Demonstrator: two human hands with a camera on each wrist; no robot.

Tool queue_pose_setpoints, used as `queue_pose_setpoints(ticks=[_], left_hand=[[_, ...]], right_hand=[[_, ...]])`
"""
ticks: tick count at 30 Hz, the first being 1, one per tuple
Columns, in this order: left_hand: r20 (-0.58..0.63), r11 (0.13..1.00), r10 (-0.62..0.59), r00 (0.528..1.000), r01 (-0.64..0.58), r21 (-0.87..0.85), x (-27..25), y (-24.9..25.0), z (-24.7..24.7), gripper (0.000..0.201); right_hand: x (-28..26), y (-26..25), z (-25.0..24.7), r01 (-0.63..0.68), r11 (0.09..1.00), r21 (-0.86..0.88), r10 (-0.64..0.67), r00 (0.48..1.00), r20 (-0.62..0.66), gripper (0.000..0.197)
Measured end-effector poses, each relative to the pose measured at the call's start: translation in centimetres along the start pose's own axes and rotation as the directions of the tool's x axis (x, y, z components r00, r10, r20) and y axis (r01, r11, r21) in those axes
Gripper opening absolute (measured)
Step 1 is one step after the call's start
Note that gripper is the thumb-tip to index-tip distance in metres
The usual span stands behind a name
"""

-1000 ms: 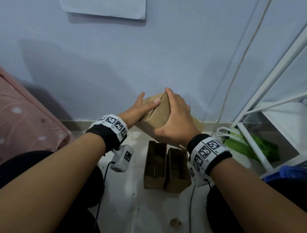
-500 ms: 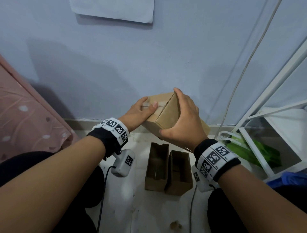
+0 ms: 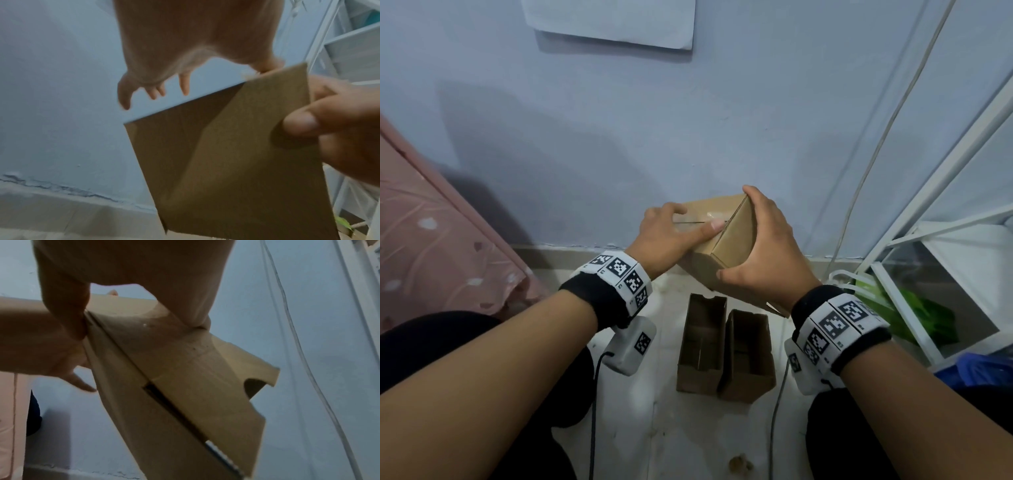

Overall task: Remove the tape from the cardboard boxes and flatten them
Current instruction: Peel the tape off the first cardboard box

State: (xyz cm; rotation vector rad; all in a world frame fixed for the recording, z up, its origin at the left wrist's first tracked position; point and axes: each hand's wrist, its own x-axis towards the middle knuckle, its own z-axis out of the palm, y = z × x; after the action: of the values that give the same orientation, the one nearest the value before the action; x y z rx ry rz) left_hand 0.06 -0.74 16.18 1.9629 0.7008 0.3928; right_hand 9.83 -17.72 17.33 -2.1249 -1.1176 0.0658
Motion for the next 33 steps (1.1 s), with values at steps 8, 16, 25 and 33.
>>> queue_pose_setpoints(ticks=[8, 16, 25, 33], left_hand=[[0.151, 0.968, 0.014, 0.988, 0.025, -0.251, -0.7, 1.0, 0.4, 0.011], [0.171, 0.928, -0.011, 0.985, 0.074, -0.366, -0.7, 1.2, 1.0, 0.011], [0.192, 0.944, -0.026, 0.981, 0.088, -0.319, -0.4, 0.8, 1.3, 0.020], [0.235, 0.922, -0.042, 0.971, 0.128, -0.366, -0.4, 1.2, 1.2, 0.020]], right_hand=[[0.4, 1.6, 0.6, 0.046, 0.978, -0.205, -0.051, 0.999, -0.017, 0.126], [0.0, 1.6, 1.1, 0.068, 0.953, -0.296, -0.073, 0.997, -0.005, 0.126], [-0.1, 2.1, 1.7, 0.076, 0.915, -0.396, -0.075, 0.997, 0.019, 0.123], [0.4, 2.3, 1.7, 0.138, 0.853, -0.503, -0.151, 0.988, 0.015, 0.118]])
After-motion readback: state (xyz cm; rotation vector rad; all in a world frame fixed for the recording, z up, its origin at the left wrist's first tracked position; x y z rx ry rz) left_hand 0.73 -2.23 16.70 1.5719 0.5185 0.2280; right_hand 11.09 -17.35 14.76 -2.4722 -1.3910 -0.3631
